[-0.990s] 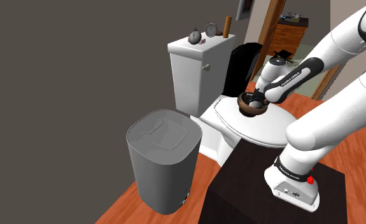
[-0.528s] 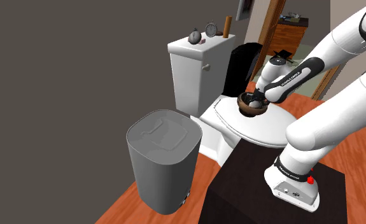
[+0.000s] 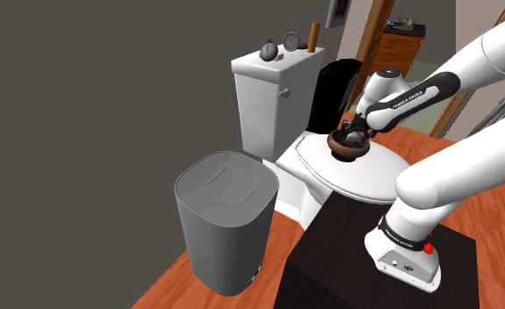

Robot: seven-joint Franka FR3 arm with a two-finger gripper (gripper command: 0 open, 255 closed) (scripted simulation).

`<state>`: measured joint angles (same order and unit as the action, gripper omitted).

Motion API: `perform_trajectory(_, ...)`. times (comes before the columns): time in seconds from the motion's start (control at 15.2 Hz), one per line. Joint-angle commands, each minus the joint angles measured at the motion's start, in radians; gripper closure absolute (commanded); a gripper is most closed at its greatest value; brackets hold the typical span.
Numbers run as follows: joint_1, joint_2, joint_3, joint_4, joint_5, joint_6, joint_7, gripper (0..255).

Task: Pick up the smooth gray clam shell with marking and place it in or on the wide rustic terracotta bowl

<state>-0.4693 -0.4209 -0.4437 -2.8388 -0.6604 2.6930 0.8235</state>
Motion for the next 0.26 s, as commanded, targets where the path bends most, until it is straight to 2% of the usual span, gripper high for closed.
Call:
perform_trajectory(0.0,0.008,-0.035,0.003,0.006,0.017,-0.041,-0.014,255)
perform_trajectory(0.2,0.018,-0.080,0.008,0.020,0.040,-0.100,-0.034,255)
